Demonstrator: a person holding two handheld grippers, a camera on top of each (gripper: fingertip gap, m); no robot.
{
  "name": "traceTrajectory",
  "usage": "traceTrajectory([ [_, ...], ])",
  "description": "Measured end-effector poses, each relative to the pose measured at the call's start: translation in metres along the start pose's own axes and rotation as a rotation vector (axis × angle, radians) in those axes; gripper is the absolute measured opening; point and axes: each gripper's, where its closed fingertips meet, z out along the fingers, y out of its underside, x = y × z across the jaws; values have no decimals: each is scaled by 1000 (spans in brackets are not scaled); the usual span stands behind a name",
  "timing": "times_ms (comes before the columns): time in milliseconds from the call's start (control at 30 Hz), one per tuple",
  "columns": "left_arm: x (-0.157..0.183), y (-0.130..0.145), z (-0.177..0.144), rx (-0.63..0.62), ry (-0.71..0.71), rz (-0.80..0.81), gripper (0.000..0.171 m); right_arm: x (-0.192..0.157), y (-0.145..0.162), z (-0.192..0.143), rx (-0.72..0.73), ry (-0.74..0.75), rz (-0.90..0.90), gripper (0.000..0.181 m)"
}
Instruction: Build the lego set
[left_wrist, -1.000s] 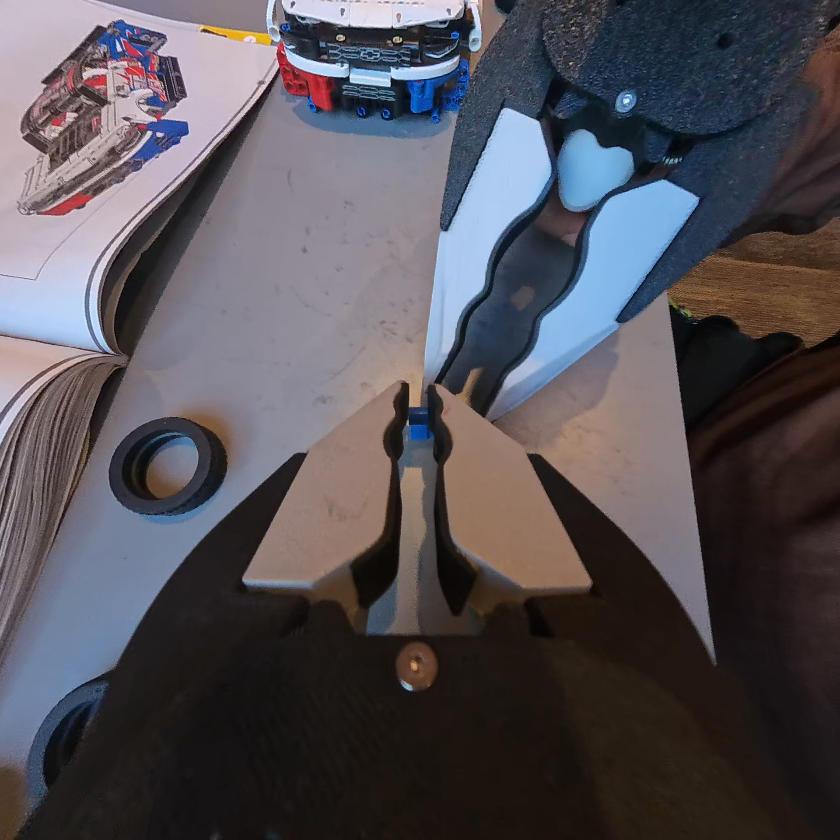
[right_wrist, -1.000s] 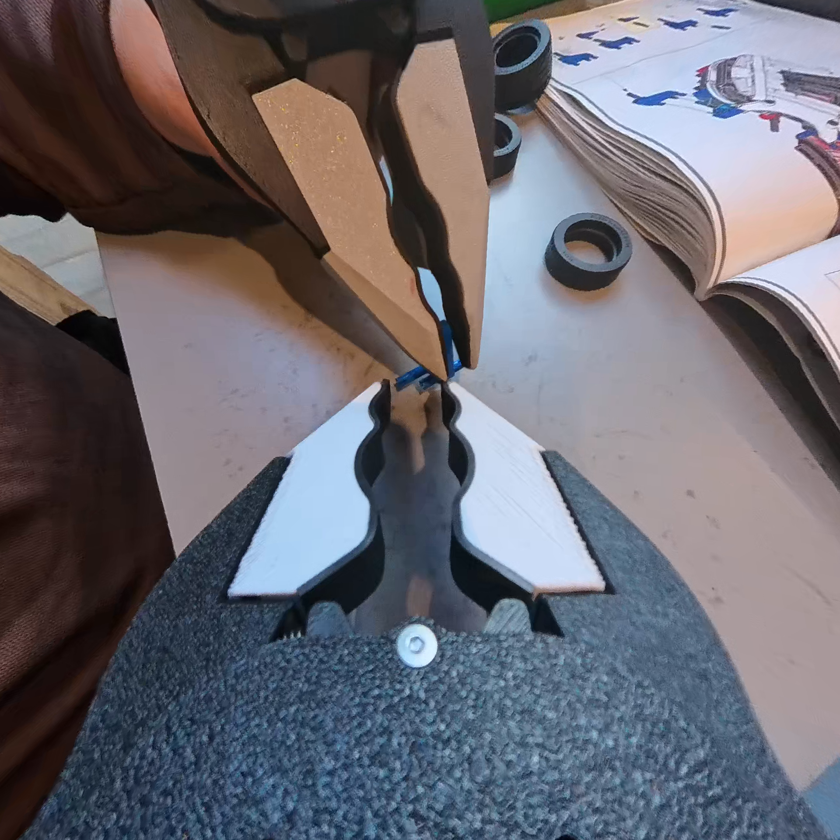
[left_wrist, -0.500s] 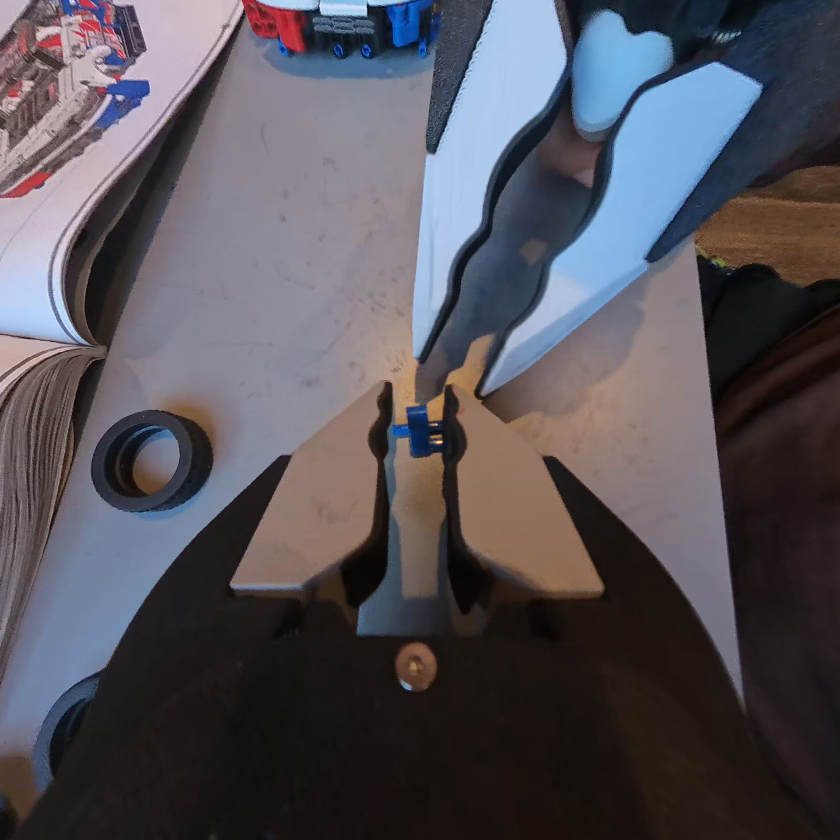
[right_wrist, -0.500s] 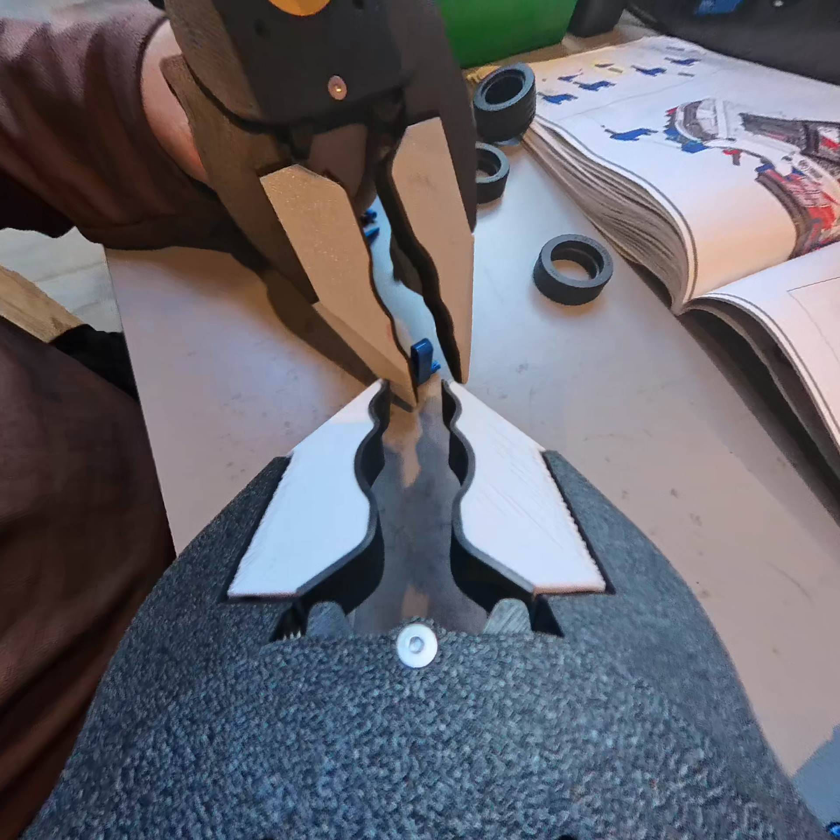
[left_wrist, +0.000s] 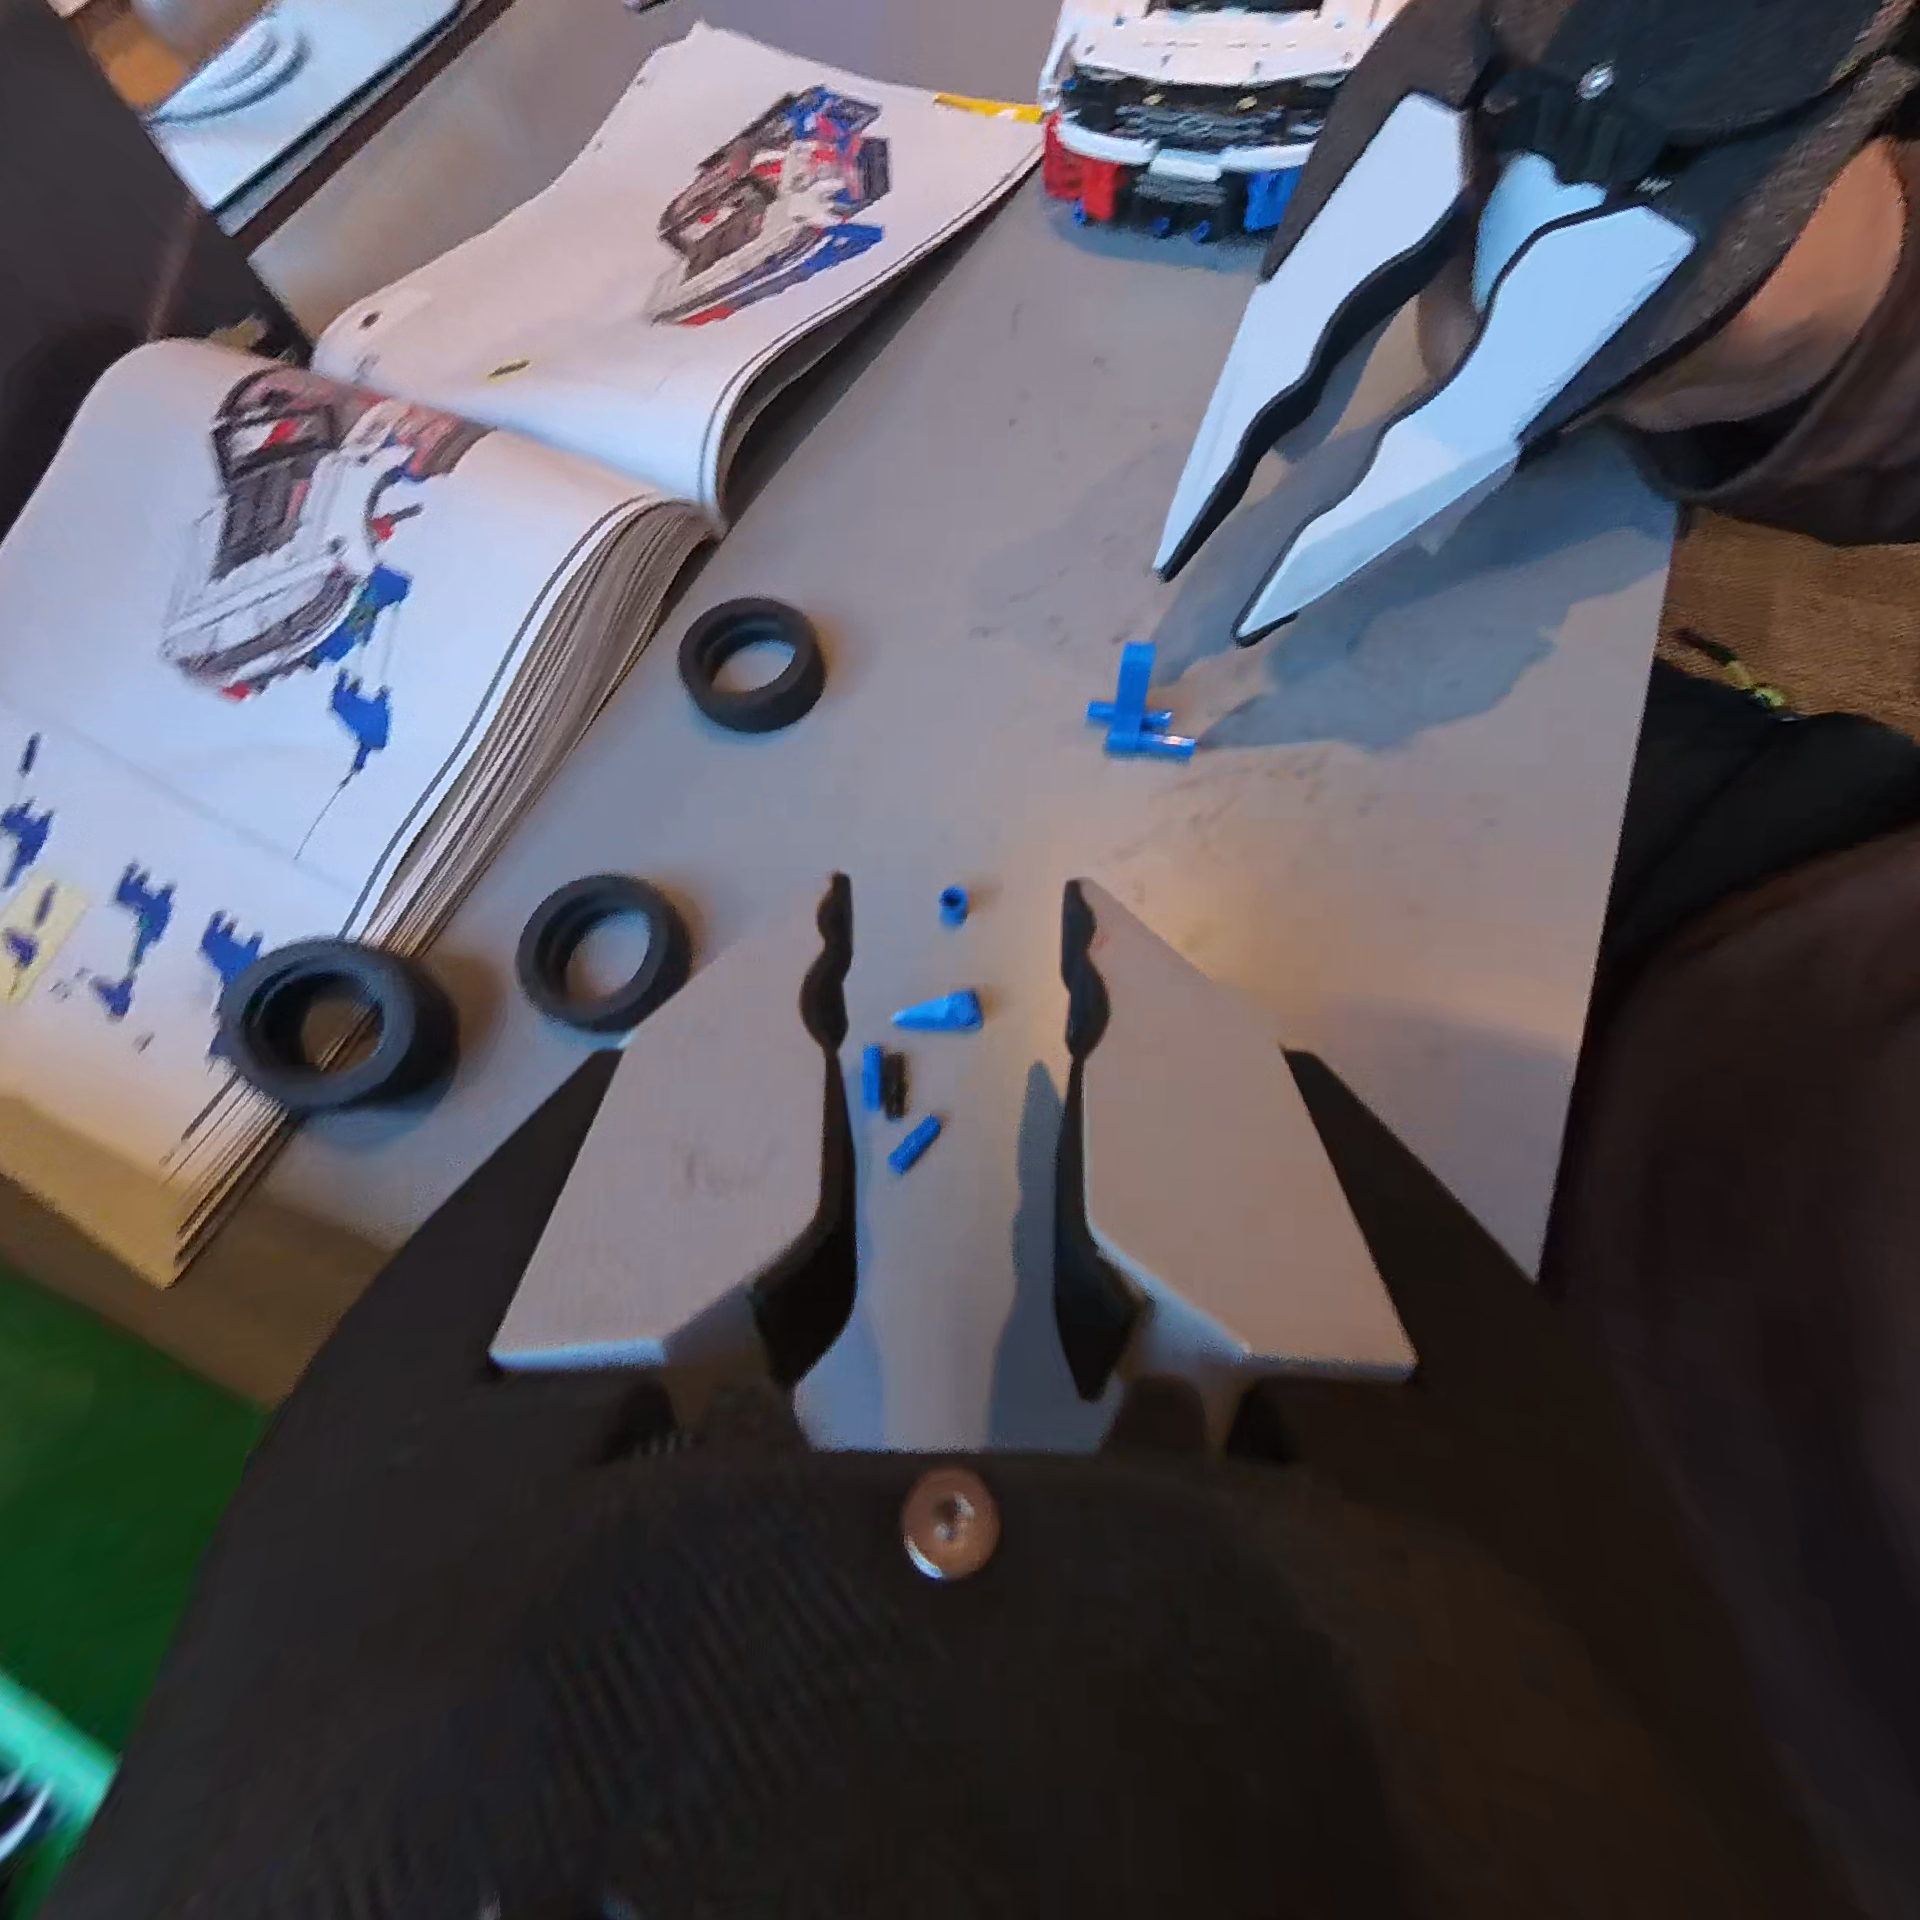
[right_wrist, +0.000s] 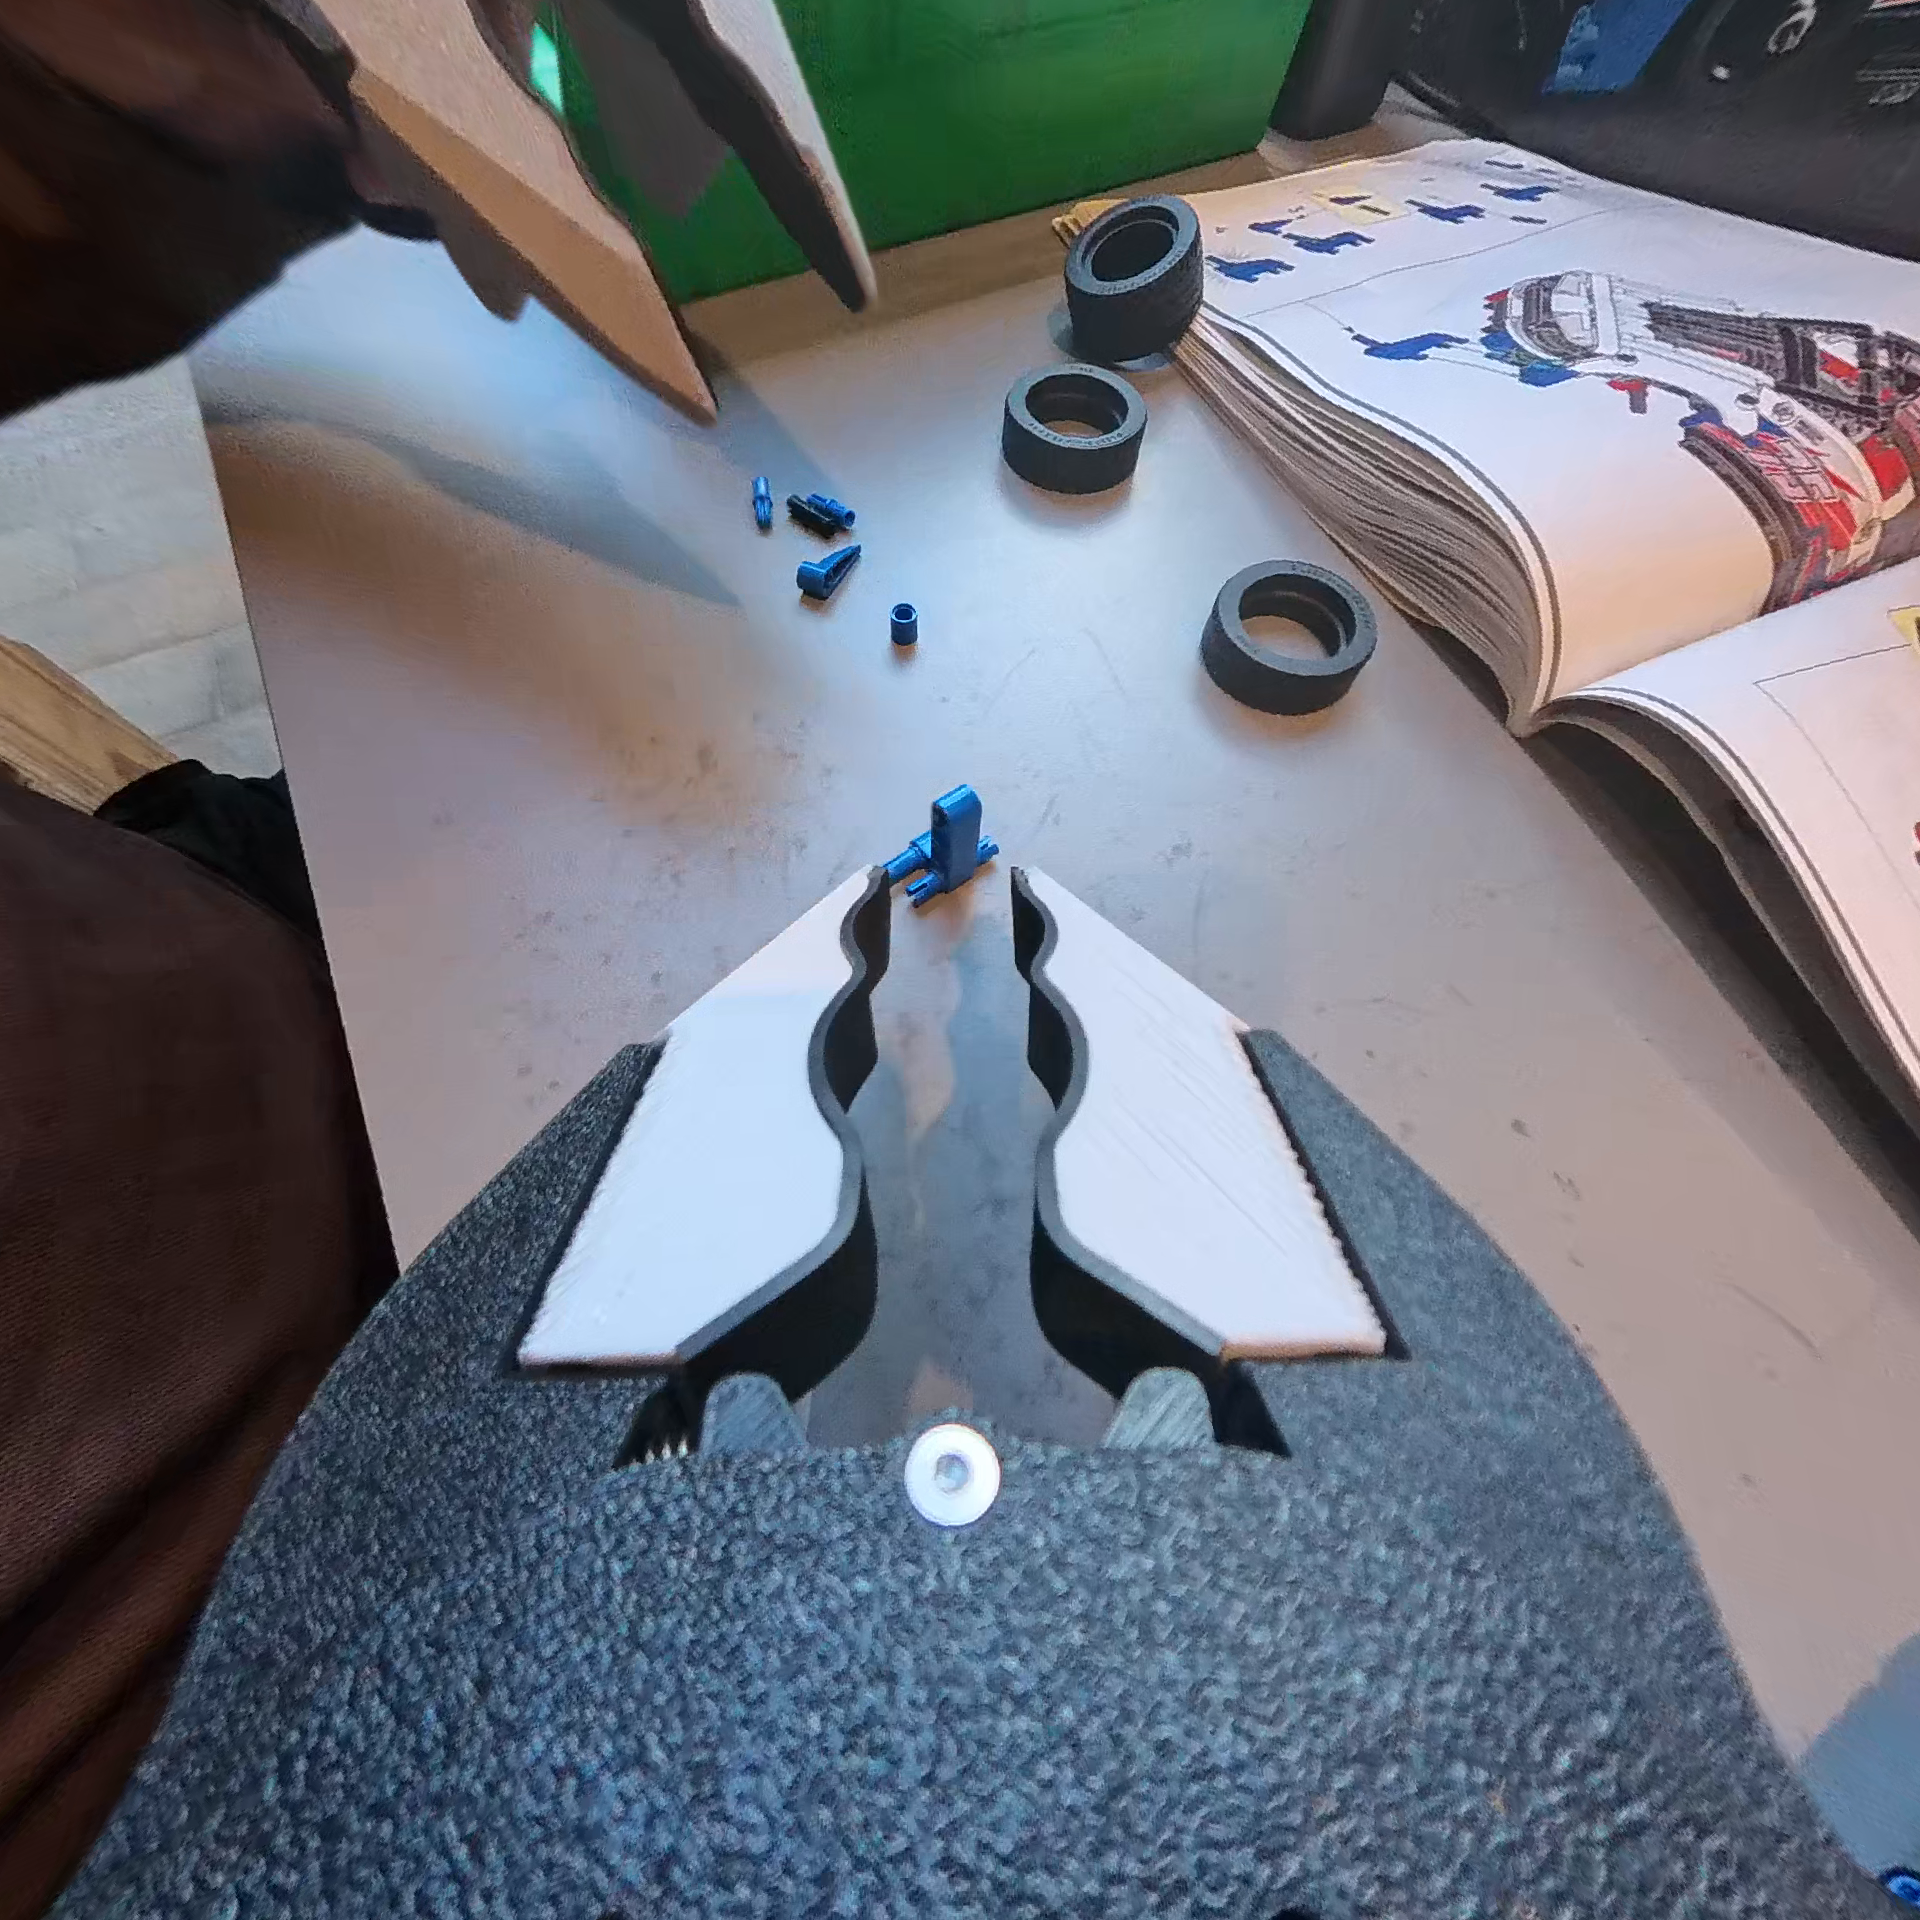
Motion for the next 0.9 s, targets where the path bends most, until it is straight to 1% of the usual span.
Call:
traceTrajectory([
  [67,-6,7,-8,-14,-33,-10,37,-1,0,0,1,0,-5,23],
  [200,-11,4,-17,45,-25,-78,33,-2,-1,-1,7,-1,-13,23],
  [333,-16,-20,-31,225,-7,-156,26,-2,-1,-1,10,-3,-13,23],
  [400,-17,-26,-34,270,16,-171,24,-2,-1,-1,10,-5,-15,23],
  [567,-20,-21,-27,266,-12,-170,21,-3,-1,-1,5,-6,-16,23],
  [633,-24,-19,-26,282,-17,-210,18,-3,0,0,2,-5,-15,23],
  [700,-21,-29,-31,365,40,-252,15,-3,0,0,-3,-5,-14,23],
  [733,-18,-37,-35,430,83,-260,15,-2,1,1,-5,-6,-13,23],
  [800,-16,-57,-48,575,154,-278,17,-2,1,2,-12,-7,-11,23],
  [900,-19,-84,-80,821,268,-307,10,-1,2,3,-22,-6,-7,23],
])
